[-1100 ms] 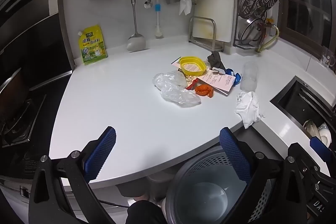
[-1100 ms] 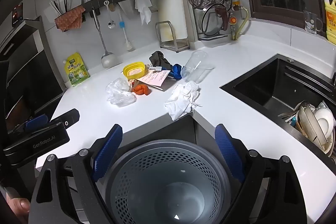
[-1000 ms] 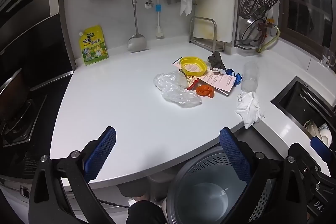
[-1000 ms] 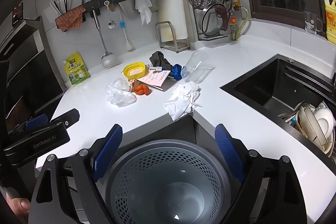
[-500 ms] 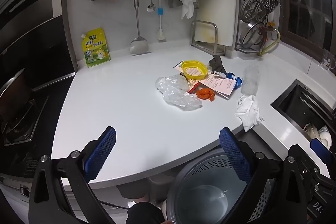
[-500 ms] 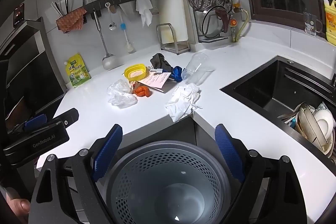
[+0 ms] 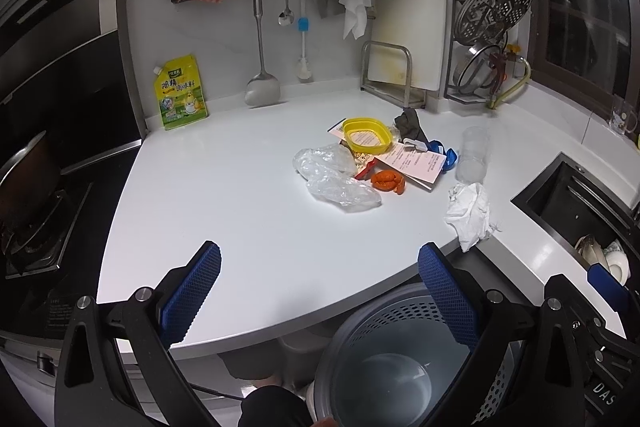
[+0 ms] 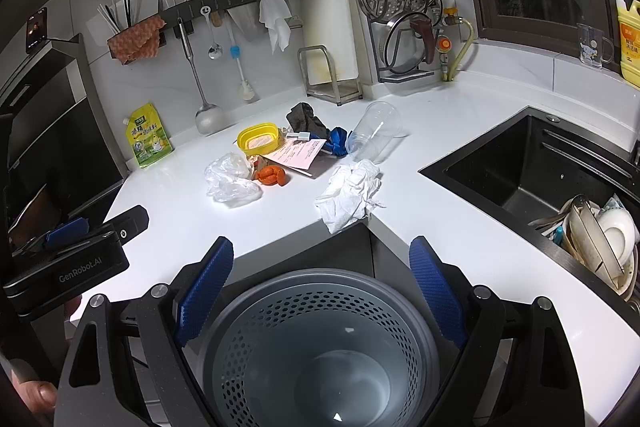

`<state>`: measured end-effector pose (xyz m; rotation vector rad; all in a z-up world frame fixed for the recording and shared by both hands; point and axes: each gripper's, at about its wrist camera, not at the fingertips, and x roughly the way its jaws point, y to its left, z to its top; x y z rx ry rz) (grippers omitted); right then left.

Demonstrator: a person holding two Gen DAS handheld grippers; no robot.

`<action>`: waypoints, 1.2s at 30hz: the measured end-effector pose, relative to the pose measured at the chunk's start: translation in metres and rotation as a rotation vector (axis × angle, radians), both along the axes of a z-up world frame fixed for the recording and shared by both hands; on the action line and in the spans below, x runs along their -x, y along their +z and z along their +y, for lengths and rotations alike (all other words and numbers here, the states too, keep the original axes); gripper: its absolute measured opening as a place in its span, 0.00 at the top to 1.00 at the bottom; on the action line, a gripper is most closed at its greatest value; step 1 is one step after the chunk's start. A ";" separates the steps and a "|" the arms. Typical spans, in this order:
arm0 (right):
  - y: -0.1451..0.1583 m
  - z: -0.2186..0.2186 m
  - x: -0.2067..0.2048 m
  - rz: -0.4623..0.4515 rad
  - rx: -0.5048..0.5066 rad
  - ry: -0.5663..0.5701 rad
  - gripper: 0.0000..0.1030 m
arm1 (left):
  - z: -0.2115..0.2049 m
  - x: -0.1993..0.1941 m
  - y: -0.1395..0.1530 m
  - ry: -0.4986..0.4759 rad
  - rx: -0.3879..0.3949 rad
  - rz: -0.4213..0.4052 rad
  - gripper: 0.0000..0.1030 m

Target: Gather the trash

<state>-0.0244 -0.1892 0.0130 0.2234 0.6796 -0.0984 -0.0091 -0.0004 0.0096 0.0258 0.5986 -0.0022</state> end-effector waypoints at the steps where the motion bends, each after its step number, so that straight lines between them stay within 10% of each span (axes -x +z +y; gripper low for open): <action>1: -0.001 0.001 0.000 -0.001 0.001 0.000 0.17 | 0.000 0.000 0.000 0.000 0.001 -0.001 0.06; 36: 0.005 -0.001 0.003 -0.011 -0.002 0.001 0.17 | -0.003 0.005 -0.001 -0.004 0.000 -0.009 0.06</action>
